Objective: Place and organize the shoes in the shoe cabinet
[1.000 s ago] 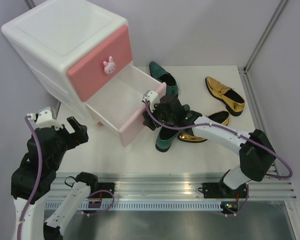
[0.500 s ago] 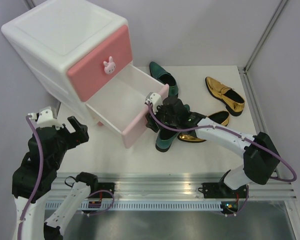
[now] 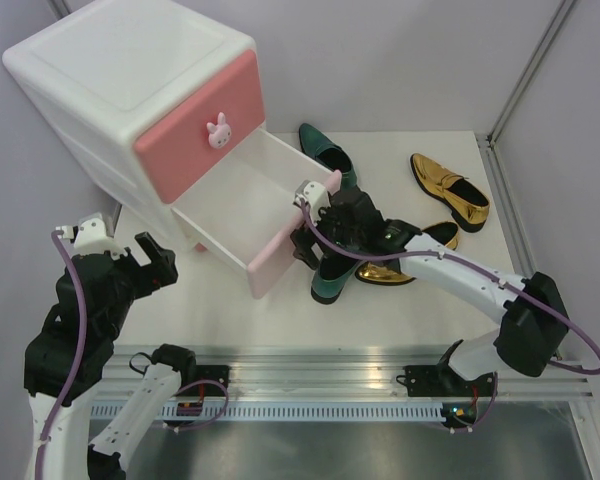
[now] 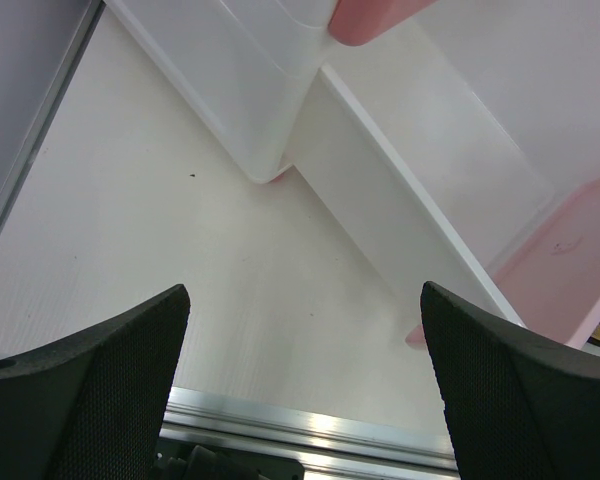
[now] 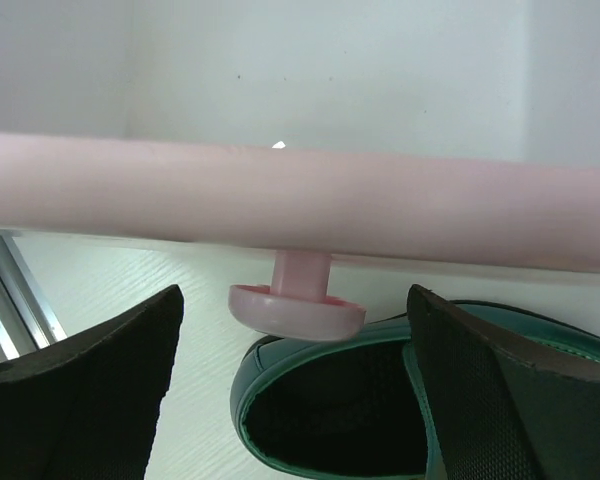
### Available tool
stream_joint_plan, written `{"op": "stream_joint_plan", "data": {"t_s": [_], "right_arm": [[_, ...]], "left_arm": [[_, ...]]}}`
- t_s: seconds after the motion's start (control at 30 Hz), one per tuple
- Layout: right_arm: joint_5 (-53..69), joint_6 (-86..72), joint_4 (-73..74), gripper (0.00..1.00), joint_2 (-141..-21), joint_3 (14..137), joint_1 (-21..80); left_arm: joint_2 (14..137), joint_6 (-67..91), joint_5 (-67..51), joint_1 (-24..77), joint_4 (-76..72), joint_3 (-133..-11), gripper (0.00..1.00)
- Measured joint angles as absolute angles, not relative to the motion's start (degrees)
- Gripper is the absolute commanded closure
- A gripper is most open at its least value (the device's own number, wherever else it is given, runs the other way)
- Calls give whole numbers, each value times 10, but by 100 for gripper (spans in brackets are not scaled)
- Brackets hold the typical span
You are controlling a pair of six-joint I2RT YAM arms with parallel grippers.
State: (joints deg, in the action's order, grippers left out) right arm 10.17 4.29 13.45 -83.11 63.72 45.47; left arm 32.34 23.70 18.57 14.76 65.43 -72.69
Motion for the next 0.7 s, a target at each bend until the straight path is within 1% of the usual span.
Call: {"op": "stream_joint_plan", "data": {"t_s": [0.23,0.43,0.57,0.7], "right_arm": [[98,42,174,3,-815,695,453],[80,36,236,3,-810,813,426],[68,25,255,4,-809,901,379],[66,1,270,8,-820,961,307]], "left_arm": [[325,237,185,148,654,-727,0],[339,236,184,148,650,-740,0],[343,234,183,148,644,-746,0],[348,230,183,148,642,-746,0]]}}
